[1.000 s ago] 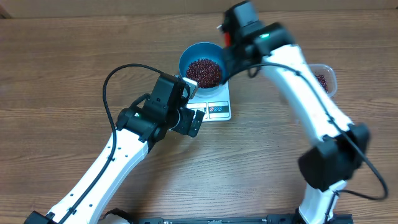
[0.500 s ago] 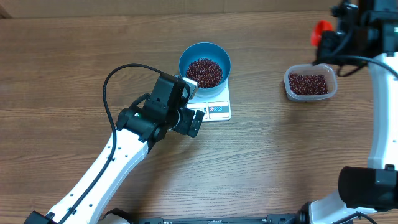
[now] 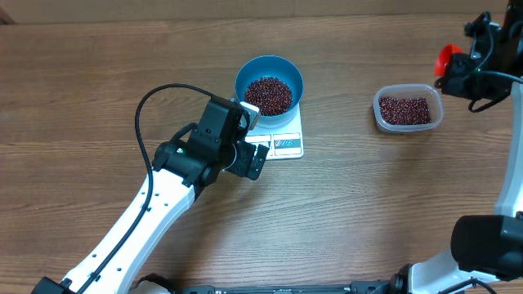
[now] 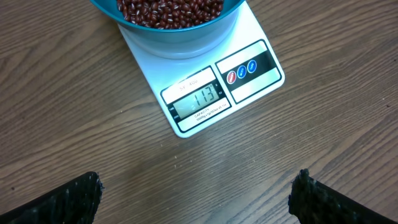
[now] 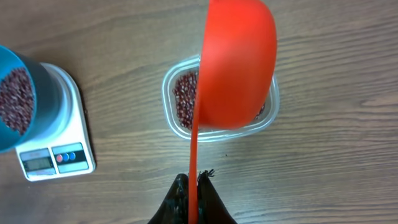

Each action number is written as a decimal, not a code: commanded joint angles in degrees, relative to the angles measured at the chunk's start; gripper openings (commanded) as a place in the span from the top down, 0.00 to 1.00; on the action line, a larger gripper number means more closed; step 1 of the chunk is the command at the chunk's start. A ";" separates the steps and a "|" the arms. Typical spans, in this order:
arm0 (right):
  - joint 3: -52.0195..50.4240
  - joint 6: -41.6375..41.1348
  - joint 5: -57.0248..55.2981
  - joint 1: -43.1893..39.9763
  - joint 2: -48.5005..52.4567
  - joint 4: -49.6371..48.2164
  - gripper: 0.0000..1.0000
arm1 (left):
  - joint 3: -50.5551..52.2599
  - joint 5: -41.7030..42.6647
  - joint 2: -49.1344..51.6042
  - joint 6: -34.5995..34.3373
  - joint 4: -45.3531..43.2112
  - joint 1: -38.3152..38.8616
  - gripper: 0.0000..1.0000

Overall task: Scoop item into bowl and weigh 150g on scale
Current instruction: 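Move the empty red scoop with the right gripper back to the tub, then lower the red scoop into the bean tub and scoop beans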

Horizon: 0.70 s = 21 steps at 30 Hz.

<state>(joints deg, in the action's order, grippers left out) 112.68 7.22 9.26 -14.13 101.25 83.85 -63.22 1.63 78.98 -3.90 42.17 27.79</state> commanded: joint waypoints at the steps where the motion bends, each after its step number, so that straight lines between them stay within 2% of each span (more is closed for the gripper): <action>1: -5.66 1.90 0.68 -0.15 1.84 -2.38 0.96 | 0.17 -0.17 0.09 1.36 -0.04 0.39 0.01; 11: -23.58 2.14 -2.01 -0.13 1.86 -16.37 0.96 | 0.17 -0.17 0.09 1.36 -0.04 0.39 0.01; 21: -34.75 3.78 -2.34 1.01 1.86 -29.77 0.96 | 0.17 -0.17 0.09 1.33 -0.04 0.39 0.01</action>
<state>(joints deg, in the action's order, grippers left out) 79.75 9.80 7.18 -13.93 103.50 55.92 -63.22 1.63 78.98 -3.90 42.17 27.79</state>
